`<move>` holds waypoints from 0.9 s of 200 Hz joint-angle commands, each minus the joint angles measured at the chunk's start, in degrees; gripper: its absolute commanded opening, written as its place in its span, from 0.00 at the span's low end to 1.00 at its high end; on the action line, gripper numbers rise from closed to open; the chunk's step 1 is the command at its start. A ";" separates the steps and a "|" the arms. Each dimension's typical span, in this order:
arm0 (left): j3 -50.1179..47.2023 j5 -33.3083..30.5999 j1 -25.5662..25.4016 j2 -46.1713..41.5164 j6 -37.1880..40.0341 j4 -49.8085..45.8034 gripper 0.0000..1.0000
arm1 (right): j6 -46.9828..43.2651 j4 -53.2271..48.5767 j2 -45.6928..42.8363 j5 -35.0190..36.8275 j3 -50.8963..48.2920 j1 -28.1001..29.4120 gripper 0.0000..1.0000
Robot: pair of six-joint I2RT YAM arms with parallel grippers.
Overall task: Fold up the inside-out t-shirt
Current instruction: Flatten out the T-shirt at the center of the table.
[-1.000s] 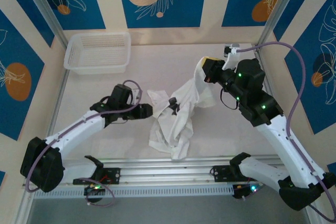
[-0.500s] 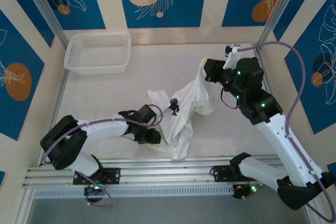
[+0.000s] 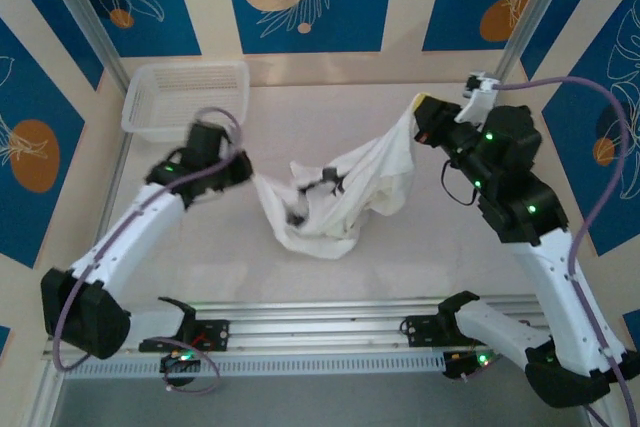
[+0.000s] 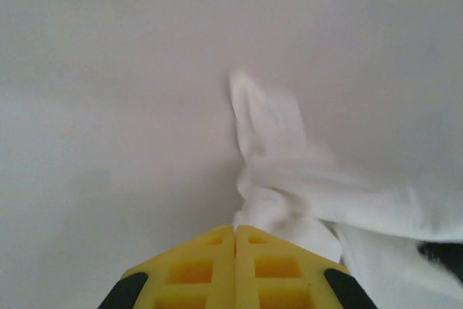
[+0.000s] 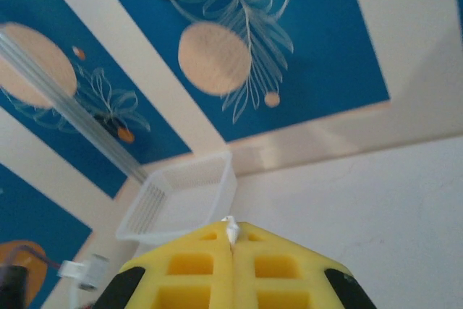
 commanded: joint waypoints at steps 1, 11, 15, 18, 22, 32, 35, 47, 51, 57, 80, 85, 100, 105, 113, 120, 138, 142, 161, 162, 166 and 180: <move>5.08 -2.67 4.35 2.43 4.21 -6.32 0.00 | 0.51 0.98 -3.98 5.96 4.41 -0.92 0.00; 6.45 -2.18 5.74 4.16 3.92 -6.98 0.00 | 0.41 0.43 -5.03 6.81 5.12 -1.05 0.00; 6.80 -1.83 6.19 4.58 4.00 -6.92 0.00 | 0.19 0.14 -5.42 7.05 5.47 -1.10 0.00; 6.89 -1.56 6.44 4.77 4.05 -6.86 0.00 | -0.06 -0.07 -5.67 7.15 5.85 -1.14 0.00; 7.02 -1.21 6.86 4.76 4.09 -6.65 0.00 | -0.49 -0.40 -5.91 7.27 6.37 -1.14 0.00; 7.36 -0.58 7.81 4.10 4.10 -6.09 0.00 | -1.62 -1.59 -6.51 7.63 8.21 -1.13 0.00; 7.47 -0.52 8.10 3.69 4.16 -5.94 0.00 | -1.99 -1.89 -6.63 7.79 8.74 -1.14 0.00; 9.05 -1.22 9.40 2.30 4.89 -6.13 0.00 | -3.39 -2.63 -7.08 8.36 11.01 -1.14 0.00; 9.95 -1.58 9.99 1.99 5.11 -6.62 0.00 | -3.75 -2.77 -7.20 8.62 11.74 -1.14 0.00; 11.69 -1.67 10.92 1.74 5.52 -7.54 0.00 | -4.19 -2.89 -7.39 8.90 12.90 -1.14 0.00; 18.20 0.31 13.27 1.65 6.20 -10.30 0.00 | -6.21 -0.96 -7.60 4.79 16.33 -1.14 0.00; 18.90 0.44 13.36 1.49 6.15 -10.15 0.00 | -6.58 -0.24 -7.66 3.17 16.91 -1.14 0.00; 19.29 0.18 13.36 1.13 5.48 -8.63 0.00 | -6.78 1.13 -7.56 -0.10 17.99 -1.16 0.00; 19.20 -0.25 13.38 1.40 5.13 -8.16 0.00 | -6.67 1.34 -7.49 -0.36 18.08 -1.14 0.00; 18.96 -0.50 13.36 2.42 4.67 -7.38 0.00 | -6.56 1.38 -7.21 -0.36 18.04 -1.14 0.00; 18.65 0.14 13.43 3.83 4.33 -6.36 0.00 | -6.75 0.95 -6.87 -0.15 17.87 -1.19 0.00; 17.81 3.73 13.36 9.55 3.40 -1.91 0.00 | -7.75 -2.42 -4.70 0.80 17.50 -1.14 0.00; 17.79 4.64 13.36 11.01 3.36 -0.79 0.00 | -8.06 -3.35 -4.04 1.25 17.28 -1.14 0.00; 17.79 7.61 13.28 16.91 3.05 4.22 0.03 | -6.16 -9.25 -0.61 5.27 16.04 -1.34 0.00; 17.79 7.68 13.28 17.15 3.04 4.40 0.04 | -6.05 -9.56 -0.39 5.42 16.05 -1.37 0.00; 17.91 7.88 13.27 17.90 3.00 4.99 0.09 | -5.52 -11.05 0.49 5.86 16.06 -1.61 0.00; 18.32 7.92 13.28 18.62 3.10 5.33 0.28 | -3.42 -16.40 3.90 5.08 16.88 -3.38 0.00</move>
